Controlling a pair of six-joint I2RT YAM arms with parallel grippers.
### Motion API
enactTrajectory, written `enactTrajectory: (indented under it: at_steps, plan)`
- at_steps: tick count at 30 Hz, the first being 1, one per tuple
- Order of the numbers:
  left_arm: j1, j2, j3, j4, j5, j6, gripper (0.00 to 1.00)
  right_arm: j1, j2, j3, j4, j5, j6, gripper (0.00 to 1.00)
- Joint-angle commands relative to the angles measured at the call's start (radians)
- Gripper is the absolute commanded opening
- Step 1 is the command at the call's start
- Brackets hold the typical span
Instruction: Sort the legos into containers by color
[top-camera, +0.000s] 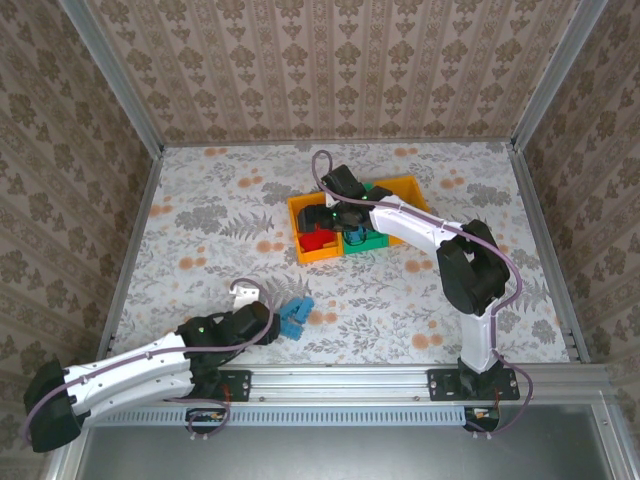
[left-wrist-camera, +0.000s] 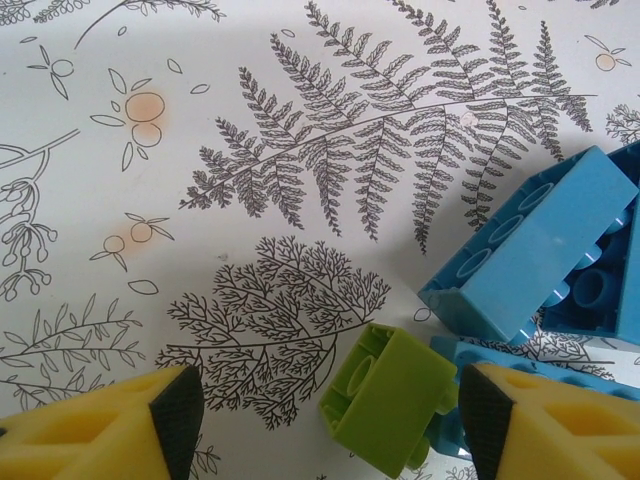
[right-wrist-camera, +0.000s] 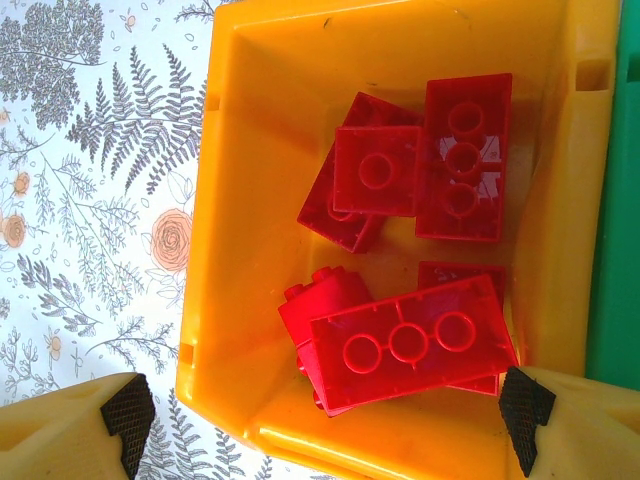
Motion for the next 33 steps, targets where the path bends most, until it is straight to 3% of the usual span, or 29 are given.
enactTrajectory:
  at_steps: [1, 6, 23, 33]
  plan:
    - [-0.011, 0.0, -0.009, 0.015, 0.011, 0.015, 0.74, -0.011, 0.007, -0.015, -0.034, -0.007, 0.007, 0.93]
    - [-0.031, 0.014, -0.02, 0.024, 0.042, -0.026, 0.7, -0.012, 0.012, -0.015, -0.036, -0.009, 0.008, 0.93]
    - [-0.042, 0.057, -0.044, 0.035, -0.004, -0.09, 0.59, -0.023, 0.022, -0.015, -0.034, -0.019, 0.013, 0.94]
    - [0.046, 0.078, -0.04, 0.085, -0.002, -0.075, 0.49, -0.024, 0.025, -0.015, -0.029, -0.027, 0.022, 0.94]
